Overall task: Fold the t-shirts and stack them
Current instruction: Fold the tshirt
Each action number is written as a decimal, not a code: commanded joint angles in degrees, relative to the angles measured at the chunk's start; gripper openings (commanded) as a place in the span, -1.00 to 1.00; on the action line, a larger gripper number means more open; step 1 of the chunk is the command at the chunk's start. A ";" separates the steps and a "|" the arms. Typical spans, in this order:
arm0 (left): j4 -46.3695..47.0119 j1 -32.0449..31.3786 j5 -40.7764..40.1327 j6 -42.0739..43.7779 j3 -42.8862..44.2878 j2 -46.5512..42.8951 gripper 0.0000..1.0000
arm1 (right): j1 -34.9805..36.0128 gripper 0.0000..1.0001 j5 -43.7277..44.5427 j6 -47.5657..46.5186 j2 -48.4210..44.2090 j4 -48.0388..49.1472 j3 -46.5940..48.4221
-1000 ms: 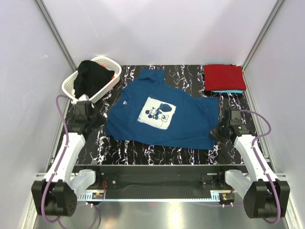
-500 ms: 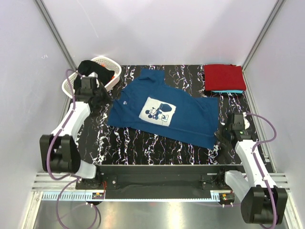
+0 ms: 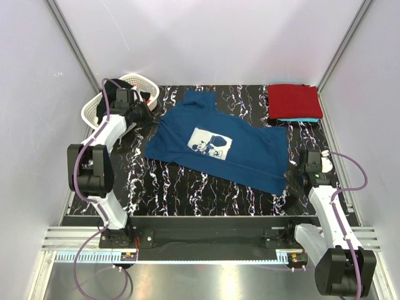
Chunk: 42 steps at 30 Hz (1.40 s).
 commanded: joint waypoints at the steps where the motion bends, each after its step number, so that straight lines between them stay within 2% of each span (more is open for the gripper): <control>1: 1.42 -0.11 3.54 2.77 5.00 1.86 -1.00 | -0.42 -1.00 3.54 1.50 -0.56 0.51 -0.08; 23: -0.34 -1.69 0.20 7.00 10.81 7.22 -1.00 | -0.42 -1.00 8.11 1.94 1.37 3.58 -0.87; 24: -0.34 -1.60 0.55 6.82 11.07 7.75 -0.94 | -0.42 -1.00 8.46 1.94 1.55 3.50 -0.70; 26: -0.43 -1.60 0.29 6.47 10.99 8.19 -0.92 | -0.42 -0.93 8.73 1.85 2.16 3.58 -0.34; 31: -0.52 -1.60 0.20 6.91 11.77 9.95 -1.00 | -0.42 -1.00 8.73 1.76 2.52 4.02 0.10; 38: -0.78 -1.78 1.79 6.82 13.80 12.50 -0.96 | -0.42 -1.00 8.38 1.77 2.69 5.61 -0.96; 42: -1.66 -2.04 -0.76 7.08 14.15 13.37 -0.95 | -0.42 -1.00 8.55 0.80 5.15 5.61 -0.26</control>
